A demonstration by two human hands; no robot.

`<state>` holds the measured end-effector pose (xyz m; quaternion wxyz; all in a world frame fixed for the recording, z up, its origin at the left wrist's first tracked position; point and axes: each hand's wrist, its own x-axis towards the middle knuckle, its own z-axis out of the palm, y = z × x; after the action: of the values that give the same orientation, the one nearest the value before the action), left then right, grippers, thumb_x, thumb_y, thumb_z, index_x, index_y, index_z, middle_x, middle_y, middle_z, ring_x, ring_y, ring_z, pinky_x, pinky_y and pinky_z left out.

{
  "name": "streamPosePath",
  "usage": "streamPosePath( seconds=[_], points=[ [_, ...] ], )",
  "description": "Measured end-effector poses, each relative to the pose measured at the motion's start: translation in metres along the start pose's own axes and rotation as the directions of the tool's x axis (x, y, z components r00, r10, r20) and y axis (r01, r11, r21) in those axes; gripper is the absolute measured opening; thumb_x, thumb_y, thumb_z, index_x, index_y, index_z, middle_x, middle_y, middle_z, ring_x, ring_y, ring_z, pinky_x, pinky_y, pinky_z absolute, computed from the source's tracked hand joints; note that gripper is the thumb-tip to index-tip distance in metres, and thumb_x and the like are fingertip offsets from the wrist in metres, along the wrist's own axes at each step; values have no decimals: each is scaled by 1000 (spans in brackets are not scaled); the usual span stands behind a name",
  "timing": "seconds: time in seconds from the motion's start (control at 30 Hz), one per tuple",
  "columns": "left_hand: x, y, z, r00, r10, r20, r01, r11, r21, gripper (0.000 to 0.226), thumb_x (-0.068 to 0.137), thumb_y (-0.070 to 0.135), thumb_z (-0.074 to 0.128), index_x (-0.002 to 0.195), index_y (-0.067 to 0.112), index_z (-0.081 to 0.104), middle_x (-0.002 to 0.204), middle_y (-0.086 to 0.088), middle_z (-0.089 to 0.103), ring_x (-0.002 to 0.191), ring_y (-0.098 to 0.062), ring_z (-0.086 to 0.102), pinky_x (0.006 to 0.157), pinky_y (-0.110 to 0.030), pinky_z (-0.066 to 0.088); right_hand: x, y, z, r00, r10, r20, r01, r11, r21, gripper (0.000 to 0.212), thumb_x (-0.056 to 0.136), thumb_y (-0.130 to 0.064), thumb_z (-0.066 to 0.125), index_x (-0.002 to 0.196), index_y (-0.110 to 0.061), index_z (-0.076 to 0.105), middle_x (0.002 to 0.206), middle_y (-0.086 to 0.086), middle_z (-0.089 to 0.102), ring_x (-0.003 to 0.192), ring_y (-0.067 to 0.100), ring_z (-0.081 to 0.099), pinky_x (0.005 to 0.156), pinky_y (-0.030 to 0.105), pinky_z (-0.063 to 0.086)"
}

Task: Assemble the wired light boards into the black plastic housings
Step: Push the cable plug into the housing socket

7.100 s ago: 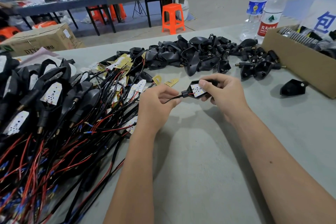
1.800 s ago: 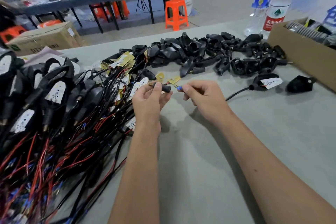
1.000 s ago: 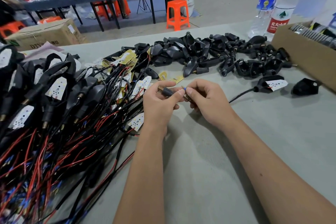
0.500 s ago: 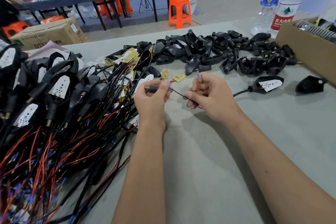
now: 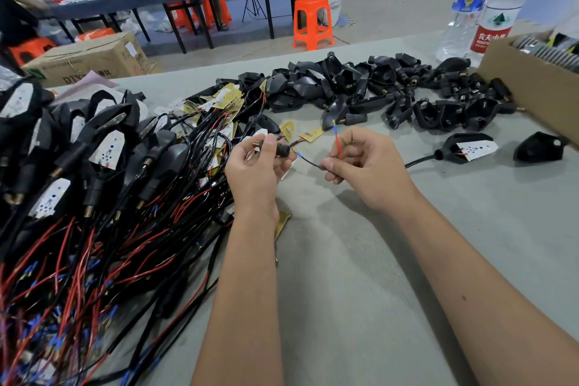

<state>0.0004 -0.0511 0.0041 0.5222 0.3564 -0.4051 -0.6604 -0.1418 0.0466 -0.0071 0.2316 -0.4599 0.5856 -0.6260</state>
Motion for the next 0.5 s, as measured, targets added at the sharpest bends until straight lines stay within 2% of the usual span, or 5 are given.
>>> streamPosePath(
  seconds=[0.17, 0.33, 0.5],
  points=[
    [-1, -2, -1, 999, 20, 27, -21, 999, 43, 22, 98, 12, 68, 118, 4, 64, 82, -7, 77, 64, -22, 71, 61, -25, 57, -2, -2, 0, 1000, 10, 6, -10, 1000, -6, 19, 86, 8, 76, 86, -3, 61, 75, 18, 73, 62, 23, 71, 62, 31, 58],
    [-2, -1, 0, 999, 17, 45, -20, 998, 57, 5, 98, 11, 68, 103, 11, 67, 80, -7, 77, 62, -20, 68, 61, -27, 58, -2, -4, 0, 1000, 8, 20, -8, 1000, -8, 18, 86, 9, 75, 85, -3, 61, 74, 19, 72, 62, 23, 70, 62, 30, 59],
    [-5, 0, 0, 995, 1, 98, -8, 997, 72, 11, 98, 10, 69, 109, 9, 67, 82, -8, 77, 67, -22, 70, 64, -28, 58, -1, -1, 1, 999, 28, -18, -28, 999, -25, 19, 86, 9, 75, 84, -3, 61, 71, 12, 72, 61, 22, 71, 61, 29, 57]
  ],
)
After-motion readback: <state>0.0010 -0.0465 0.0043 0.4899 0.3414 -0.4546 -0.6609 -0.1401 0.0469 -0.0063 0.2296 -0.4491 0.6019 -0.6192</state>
